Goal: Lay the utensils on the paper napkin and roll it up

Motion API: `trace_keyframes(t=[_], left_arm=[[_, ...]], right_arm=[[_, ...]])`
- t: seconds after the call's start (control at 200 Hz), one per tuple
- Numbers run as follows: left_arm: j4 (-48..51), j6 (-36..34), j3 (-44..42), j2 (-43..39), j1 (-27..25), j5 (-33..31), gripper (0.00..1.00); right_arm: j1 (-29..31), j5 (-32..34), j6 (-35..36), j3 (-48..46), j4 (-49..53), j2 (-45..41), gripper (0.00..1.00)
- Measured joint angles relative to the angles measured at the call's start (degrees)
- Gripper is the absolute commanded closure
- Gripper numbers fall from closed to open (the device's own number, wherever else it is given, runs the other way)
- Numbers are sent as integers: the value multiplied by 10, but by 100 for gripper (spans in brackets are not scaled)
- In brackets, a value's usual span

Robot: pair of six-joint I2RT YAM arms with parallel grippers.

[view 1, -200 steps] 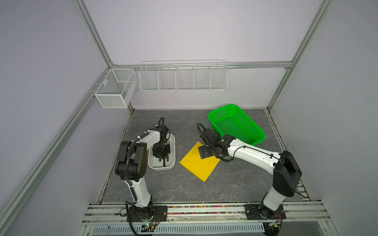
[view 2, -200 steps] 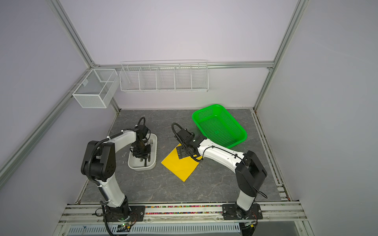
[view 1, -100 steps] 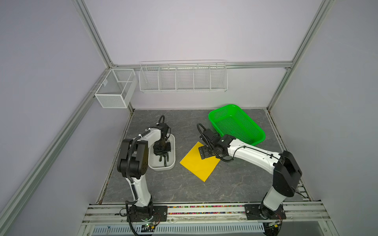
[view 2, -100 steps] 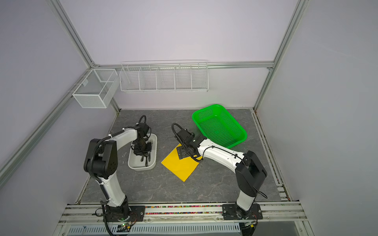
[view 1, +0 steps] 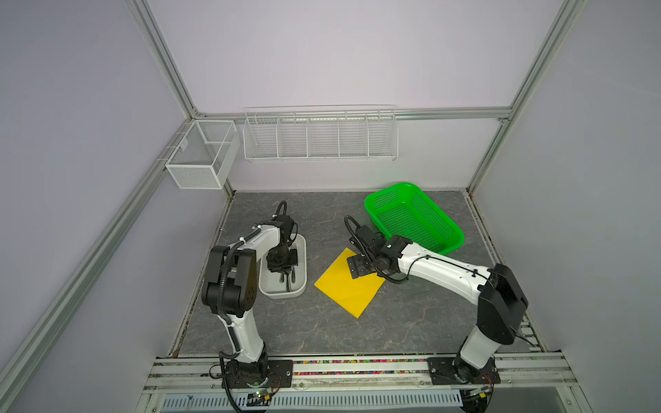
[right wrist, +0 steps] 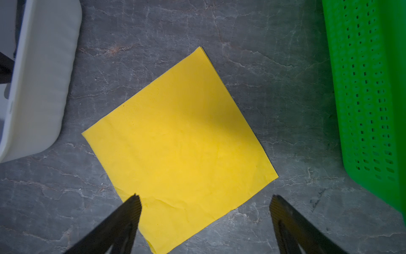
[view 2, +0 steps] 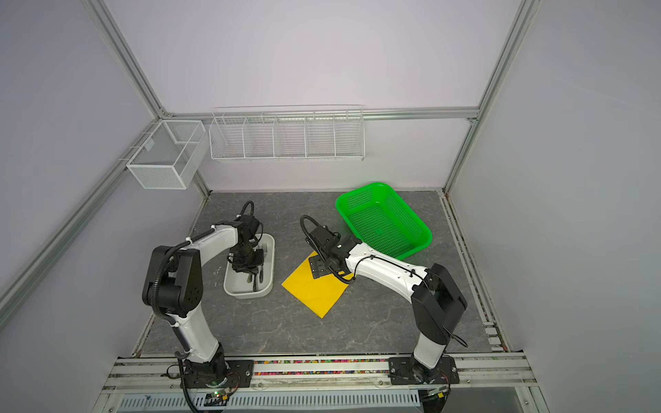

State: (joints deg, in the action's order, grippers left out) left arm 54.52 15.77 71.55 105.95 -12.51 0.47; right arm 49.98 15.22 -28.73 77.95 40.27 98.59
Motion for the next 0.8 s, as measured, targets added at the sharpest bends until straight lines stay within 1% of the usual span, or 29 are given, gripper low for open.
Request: trace_keyframes(t=[0.445, 0.54, 0.605, 0.71, 0.8], left_arm=[[12, 0, -1, -36, 0, 0, 94], [13, -1, -1, -36, 0, 0, 88], [11, -1, -1, -35, 0, 1, 82], [4, 2, -1, -31, 0, 9, 76], [-4, 5, -1, -20, 0, 11, 75]], right_arm=[[0, 0, 0, 0, 0, 0, 5], [0, -1, -1, 0, -1, 0, 5], [0, -1, -2, 0, -1, 0, 5], [0, -1, -2, 0, -1, 0, 5], [0, -1, -2, 0, -1, 0, 5]])
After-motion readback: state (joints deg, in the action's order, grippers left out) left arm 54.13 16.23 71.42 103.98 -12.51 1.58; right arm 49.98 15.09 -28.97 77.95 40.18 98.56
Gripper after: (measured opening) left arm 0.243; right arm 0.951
